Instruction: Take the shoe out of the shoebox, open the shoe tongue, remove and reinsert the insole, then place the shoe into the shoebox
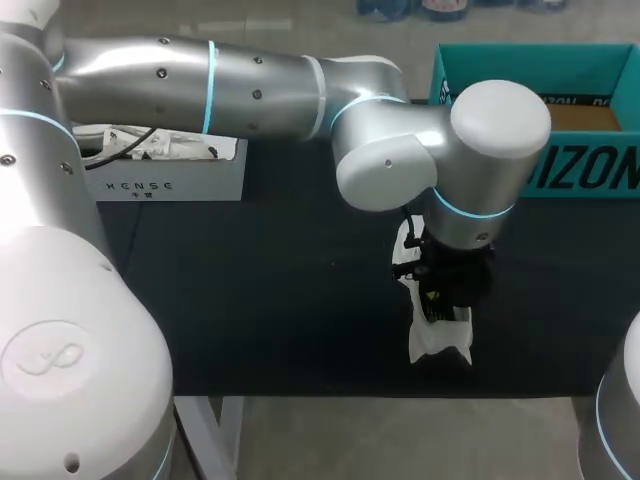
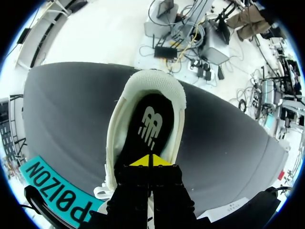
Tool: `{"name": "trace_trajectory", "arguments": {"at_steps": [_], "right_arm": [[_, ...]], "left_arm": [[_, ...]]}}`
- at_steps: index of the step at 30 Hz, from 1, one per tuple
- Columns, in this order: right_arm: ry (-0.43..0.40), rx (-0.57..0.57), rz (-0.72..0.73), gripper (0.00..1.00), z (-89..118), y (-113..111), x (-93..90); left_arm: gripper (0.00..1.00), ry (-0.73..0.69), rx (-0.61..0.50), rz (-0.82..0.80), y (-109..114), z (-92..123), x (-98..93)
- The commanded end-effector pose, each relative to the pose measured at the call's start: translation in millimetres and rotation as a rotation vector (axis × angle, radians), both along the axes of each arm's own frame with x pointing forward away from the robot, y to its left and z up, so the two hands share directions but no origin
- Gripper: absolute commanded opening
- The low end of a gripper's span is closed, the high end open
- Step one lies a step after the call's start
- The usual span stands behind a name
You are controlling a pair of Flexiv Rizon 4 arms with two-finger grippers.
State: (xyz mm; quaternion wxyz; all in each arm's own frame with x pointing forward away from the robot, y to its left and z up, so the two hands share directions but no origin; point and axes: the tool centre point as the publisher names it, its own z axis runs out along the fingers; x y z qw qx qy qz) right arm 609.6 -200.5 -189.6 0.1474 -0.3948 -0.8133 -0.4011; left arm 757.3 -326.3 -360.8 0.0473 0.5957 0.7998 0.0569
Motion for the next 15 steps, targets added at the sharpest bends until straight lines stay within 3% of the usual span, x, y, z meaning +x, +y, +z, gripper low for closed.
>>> {"name": "trace_trajectory", "arguments": {"at_steps": [1,6,7,8,9,11,15], "right_arm": [[-0.104,-0.201,-0.151,1.00,1.4,2.8,-8.4],[-0.104,-0.201,-0.151,1.00,1.4,2.8,-8.4],[-0.104,-0.201,-0.151,1.00,1.4,2.8,-8.4],[-0.104,-0.201,-0.151,1.00,1.4,2.8,-8.4],[-0.104,-0.201,-0.151,1.00,1.4,2.8,-8.4],[-0.104,-0.201,-0.151,1.00,1.4,2.8,-8.4],[-0.104,-0.201,-0.151,1.00,1.4,2.8,-8.4]], "left_arm": [[0.00,-0.023,0.002,-0.002,-7.3,-5.7,6.0],[0.00,-0.048,-0.007,0.014,-12.1,-10.7,10.4],[0.07,-0.048,-0.008,0.011,-12.5,-10.6,10.7],[0.33,-0.049,-0.007,0.011,-13.0,-10.3,10.7],[0.67,-0.049,-0.011,0.004,-13.7,-9.6,10.4],[0.98,-0.047,-0.012,0.002,-14.6,-8.0,8.4],[1.00,-0.036,-0.038,0.021,-10.3,-5.3,-0.5]]}}
